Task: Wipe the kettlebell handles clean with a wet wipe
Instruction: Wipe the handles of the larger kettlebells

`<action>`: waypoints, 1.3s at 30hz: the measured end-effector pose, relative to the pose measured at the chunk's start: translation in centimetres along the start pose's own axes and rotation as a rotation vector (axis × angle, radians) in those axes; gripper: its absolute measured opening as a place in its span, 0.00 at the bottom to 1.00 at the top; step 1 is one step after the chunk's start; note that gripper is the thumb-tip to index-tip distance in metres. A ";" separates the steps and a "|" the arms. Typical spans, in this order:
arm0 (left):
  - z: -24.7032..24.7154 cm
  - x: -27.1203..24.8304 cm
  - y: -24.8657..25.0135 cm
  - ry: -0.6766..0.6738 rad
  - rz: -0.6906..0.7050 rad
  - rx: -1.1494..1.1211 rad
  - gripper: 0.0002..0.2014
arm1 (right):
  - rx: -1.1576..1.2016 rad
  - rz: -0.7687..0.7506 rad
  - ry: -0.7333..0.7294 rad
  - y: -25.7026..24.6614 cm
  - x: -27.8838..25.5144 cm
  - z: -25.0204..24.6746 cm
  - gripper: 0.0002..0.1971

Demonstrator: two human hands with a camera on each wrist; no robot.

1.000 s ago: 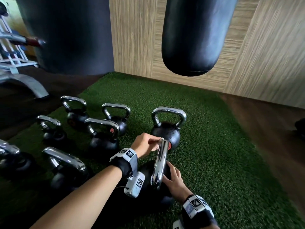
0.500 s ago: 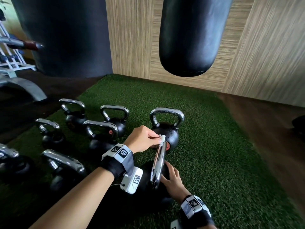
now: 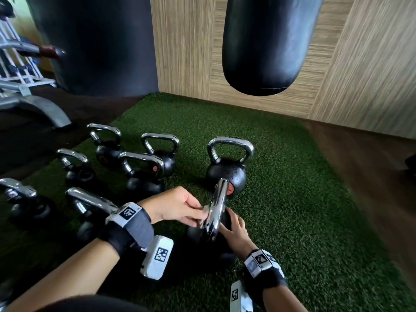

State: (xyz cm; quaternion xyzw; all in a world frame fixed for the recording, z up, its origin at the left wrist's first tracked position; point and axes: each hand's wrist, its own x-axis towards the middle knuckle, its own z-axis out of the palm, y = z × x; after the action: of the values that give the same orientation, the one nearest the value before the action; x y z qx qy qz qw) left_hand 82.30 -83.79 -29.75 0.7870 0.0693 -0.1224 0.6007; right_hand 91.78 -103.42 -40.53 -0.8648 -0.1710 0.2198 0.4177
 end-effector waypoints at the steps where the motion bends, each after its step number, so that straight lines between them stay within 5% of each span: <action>1: 0.1 -0.5 -0.3 -0.002 0.019 0.001 0.05 | 0.006 -0.004 0.003 0.0 0.0 0.0 0.37; 4: 0.6 -1.0 -1.5 0.059 0.080 -0.007 0.05 | 0.018 -0.006 0.013 0.2 0.2 0.2 0.38; 9: 1.0 -1.8 -3.2 -0.040 0.103 0.151 0.06 | 0.033 -0.017 0.021 0.4 0.2 0.3 0.38; 12: 1.0 -1.8 -3.4 0.015 0.112 0.257 0.13 | 0.035 -0.022 0.026 0.4 0.3 0.3 0.38; 21: 3.3 -2.0 -4.4 0.207 0.145 0.625 0.10 | -0.043 -0.040 -0.042 0.0 0.3 -0.2 0.39; 24: 2.4 -2.3 -4.2 0.257 0.116 0.413 0.09 | -0.023 -0.130 -0.094 -1.1 -0.4 -2.6 0.30; 27: 1.4 -2.9 -3.3 0.361 0.117 -0.069 0.11 | 0.130 -0.282 0.404 -2.9 -2.2 -4.3 0.14; 29: 0.7 -3.5 -2.1 0.377 0.106 -0.332 0.15 | 0.180 -0.539 0.620 -4.6 -3.9 -4.7 0.10; 33: 0.5 -4.8 0.6 0.301 0.146 -0.410 0.21 | 0.075 -0.860 0.305 -7.4 -6.7 -4.7 0.18; 39: 2.0 -4.9 2.3 0.304 0.184 -0.362 0.16 | 0.148 -0.943 0.362 -8.2 -7.4 -4.3 0.21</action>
State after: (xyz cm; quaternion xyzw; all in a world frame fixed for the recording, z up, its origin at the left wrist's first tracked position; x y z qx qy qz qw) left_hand 77.99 -86.16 -26.81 0.6790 0.1077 0.0670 0.7231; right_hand 86.81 -104.87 -29.81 -0.6859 -0.4514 -0.1344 0.5547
